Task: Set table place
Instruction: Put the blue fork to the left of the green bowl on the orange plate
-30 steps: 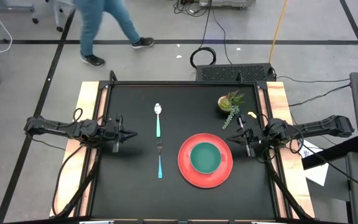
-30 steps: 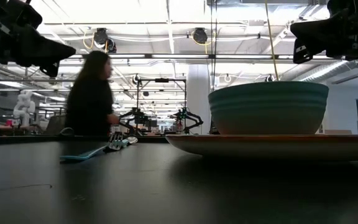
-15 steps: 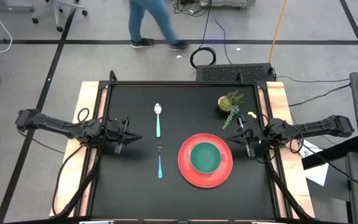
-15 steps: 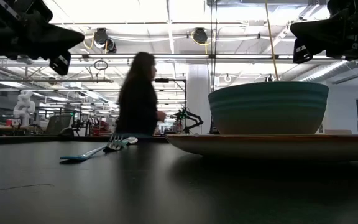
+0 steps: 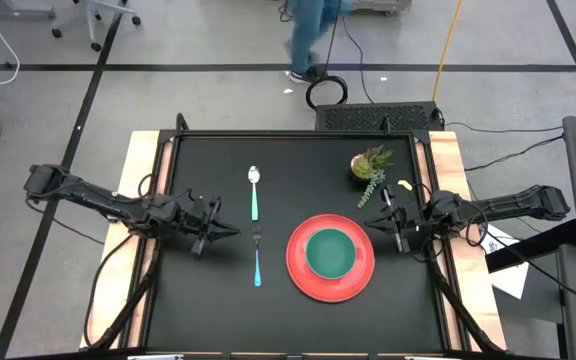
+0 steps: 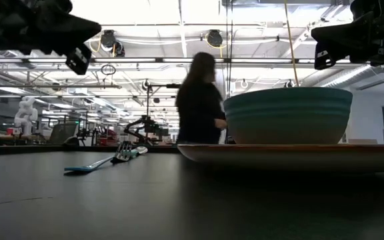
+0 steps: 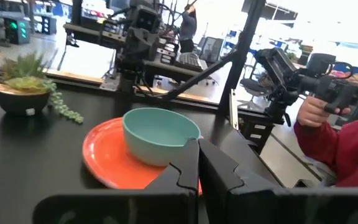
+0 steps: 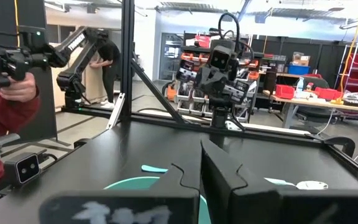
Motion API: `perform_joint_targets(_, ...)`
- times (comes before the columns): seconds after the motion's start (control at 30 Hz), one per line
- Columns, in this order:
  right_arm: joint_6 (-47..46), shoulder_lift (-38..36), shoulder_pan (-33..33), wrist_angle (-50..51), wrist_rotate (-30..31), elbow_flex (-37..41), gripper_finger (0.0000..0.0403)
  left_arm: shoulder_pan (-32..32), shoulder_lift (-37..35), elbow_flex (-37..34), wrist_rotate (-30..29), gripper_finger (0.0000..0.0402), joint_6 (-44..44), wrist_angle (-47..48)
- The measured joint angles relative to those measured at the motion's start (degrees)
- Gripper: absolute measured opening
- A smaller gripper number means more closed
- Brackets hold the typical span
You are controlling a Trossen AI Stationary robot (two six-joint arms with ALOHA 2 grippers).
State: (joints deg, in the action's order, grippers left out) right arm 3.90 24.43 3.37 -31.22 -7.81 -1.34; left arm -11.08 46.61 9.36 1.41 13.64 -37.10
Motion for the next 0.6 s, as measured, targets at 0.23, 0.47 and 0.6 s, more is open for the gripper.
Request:
perform_joint_targets(0.23,0.4,0.0,0.0,-0.2,0.0,0.0,0.0000,-2.0,8.7,6.1,-1.9,0.0010,-0.3,-0.1)
perform_joint_targets(0.47,2.5,0.0,0.0,0.3,0.0,0.0,0.0000,-4.0,19.4,10.8,-3.0,0.0010,-0.9,-3.4)
perform_joint_targets(0.6,1.5,0.0,0.0,0.6,0.0,0.0,0.0000,-4.2,25.0,12.7,-3.0,0.0010,6.4,-4.6)
